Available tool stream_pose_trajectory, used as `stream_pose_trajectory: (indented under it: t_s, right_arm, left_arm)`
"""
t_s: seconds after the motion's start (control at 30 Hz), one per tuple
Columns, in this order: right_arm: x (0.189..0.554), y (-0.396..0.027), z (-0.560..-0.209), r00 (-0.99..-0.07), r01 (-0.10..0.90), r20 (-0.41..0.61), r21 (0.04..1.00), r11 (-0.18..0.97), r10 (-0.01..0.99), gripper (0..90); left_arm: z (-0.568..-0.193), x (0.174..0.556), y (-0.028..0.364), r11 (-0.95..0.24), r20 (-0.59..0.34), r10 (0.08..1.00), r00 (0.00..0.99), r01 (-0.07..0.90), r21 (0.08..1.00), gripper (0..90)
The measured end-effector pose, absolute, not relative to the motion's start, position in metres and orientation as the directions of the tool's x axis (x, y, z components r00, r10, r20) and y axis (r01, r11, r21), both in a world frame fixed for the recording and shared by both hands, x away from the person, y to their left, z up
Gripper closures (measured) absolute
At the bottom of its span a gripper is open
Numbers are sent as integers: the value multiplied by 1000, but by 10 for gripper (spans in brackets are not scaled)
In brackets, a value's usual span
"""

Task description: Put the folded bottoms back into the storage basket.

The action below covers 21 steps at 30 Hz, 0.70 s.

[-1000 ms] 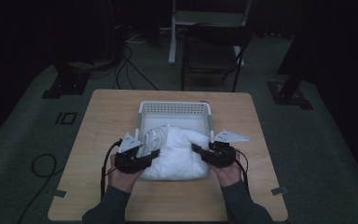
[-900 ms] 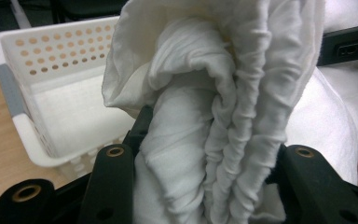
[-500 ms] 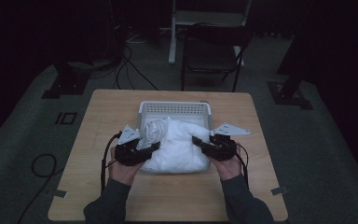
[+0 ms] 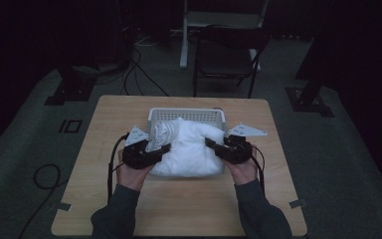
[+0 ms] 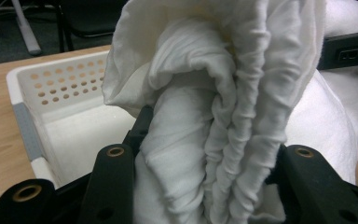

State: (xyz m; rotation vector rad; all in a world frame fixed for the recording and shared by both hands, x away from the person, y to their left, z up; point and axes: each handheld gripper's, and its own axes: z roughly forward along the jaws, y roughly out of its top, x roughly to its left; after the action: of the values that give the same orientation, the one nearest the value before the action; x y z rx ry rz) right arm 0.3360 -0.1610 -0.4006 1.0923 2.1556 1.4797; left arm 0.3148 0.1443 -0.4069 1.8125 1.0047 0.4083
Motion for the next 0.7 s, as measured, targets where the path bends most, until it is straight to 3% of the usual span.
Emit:
stream_pose_trajectory:
  t_s: [0.7]
  right_arm:
    - [368, -161, -394, -630, 432, 166, 887, 164, 759, 688]
  left_arm:
    - [-404, 352, 140, -151, -165, 794, 585, 453, 879, 553]
